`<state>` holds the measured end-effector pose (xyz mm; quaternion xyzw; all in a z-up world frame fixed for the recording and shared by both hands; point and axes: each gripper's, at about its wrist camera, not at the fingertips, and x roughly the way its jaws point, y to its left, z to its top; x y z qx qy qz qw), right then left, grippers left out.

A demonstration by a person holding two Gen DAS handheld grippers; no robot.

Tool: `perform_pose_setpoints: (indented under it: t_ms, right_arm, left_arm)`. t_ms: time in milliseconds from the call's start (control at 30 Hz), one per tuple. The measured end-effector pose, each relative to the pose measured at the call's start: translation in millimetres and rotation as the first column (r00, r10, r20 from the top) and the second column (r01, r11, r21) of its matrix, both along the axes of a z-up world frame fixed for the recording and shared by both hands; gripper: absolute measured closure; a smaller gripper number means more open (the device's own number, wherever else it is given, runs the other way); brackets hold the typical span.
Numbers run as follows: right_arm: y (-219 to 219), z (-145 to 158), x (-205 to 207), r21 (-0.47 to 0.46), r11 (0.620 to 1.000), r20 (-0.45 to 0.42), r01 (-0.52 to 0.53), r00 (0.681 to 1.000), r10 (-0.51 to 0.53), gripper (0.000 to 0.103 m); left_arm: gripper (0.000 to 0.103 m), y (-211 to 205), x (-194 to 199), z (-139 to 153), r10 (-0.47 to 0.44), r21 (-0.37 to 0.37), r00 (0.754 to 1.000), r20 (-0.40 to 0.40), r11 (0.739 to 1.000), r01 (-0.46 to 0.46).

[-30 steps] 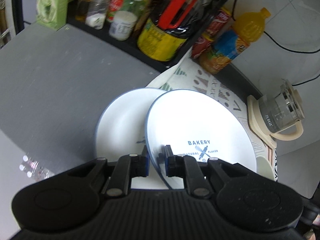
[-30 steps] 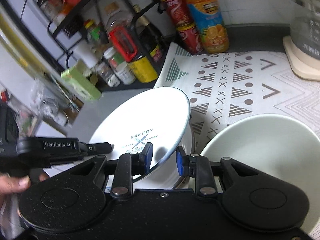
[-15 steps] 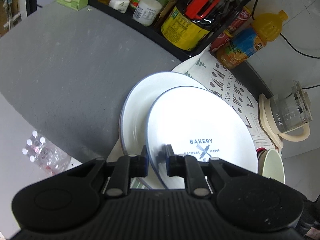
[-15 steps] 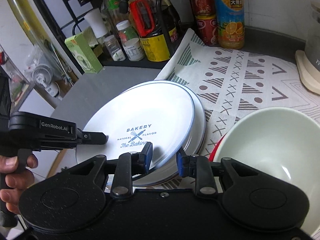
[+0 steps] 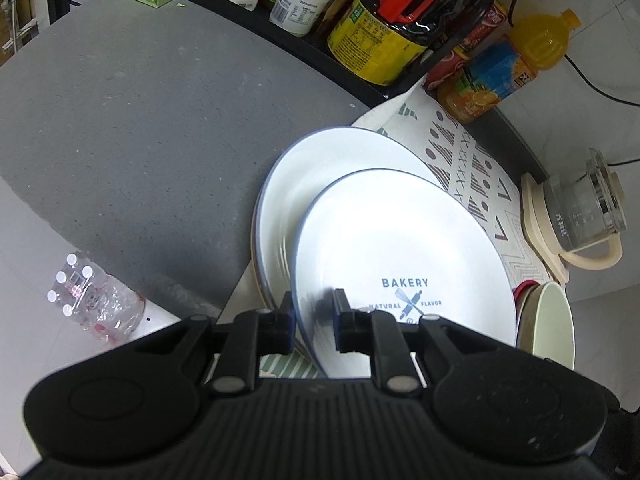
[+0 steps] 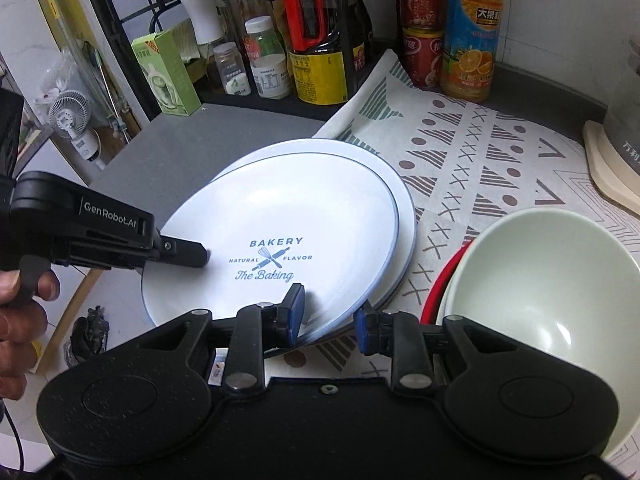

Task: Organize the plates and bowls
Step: 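Lower the 'BAKERY' plate onto the 'Sweet' plate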

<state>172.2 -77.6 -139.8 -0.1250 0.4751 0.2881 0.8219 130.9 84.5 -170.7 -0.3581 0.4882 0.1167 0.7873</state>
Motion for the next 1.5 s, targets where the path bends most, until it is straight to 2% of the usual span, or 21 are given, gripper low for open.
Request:
perform_pose_setpoints:
  t_ms: [233, 533, 867, 1067, 1233, 1300, 1367, 1500]
  right_arm:
    - [0.6, -2.1, -9.4, -0.021, 1.0, -0.003, 0.002, 1.0, -0.002, 0.076]
    - [-6.9, -10.6, -1.0, 0.023, 0.998, -0.101, 0.067, 0.993, -0.064, 0.075]
    - [-11.6, -17.1, 3.7, 0.06, 0.992, -0.143, 0.112, 0.984, -0.103, 0.07]
    - [-12.1, -20.8, 8.7, 0.082, 0.986, -0.17, 0.145, 0.977, -0.13, 0.067]
    - [-12.7, -25.3, 8.3, 0.084, 0.983, -0.169, 0.164, 0.975, -0.148, 0.068]
    - [-12.0, -26.7, 8.5, 0.081, 0.983, -0.17, 0.166, 0.974, -0.151, 0.068]
    - [-12.2, -28.3, 8.4, 0.085, 0.983, -0.177, 0.165, 0.973, -0.149, 0.068]
    - [-11.6, -29.5, 9.3, 0.088, 0.982, -0.188, 0.168, 0.971, -0.149, 0.068]
  left_arm:
    - [0.087, -0.2, -0.3, -1.3, -0.009, 0.006, 1.0, -0.009, 1.0, 0.009]
    - [0.088, -5.8, 12.8, -1.3, -0.042, 0.074, 0.998, -0.039, 0.996, 0.045]
    - [0.086, -8.0, 30.3, -9.0, -0.061, 0.122, 0.996, -0.064, 0.99, 0.068]
    - [0.085, -13.9, 43.5, -13.8, -0.075, 0.188, 0.994, -0.078, 0.978, 0.089]
    - [0.084, -20.4, 57.6, -8.8, -0.103, 0.283, 0.988, -0.116, 0.95, 0.132]
    - [0.082, -20.4, 57.5, -3.2, -0.105, 0.312, 0.988, -0.116, 0.94, 0.137]
    - [0.074, -18.1, 55.1, 2.5, -0.111, 0.31, 0.988, -0.106, 0.941, 0.139]
    - [0.071, -13.9, 43.4, 10.9, -0.098, 0.318, 0.99, -0.098, 0.94, 0.125]
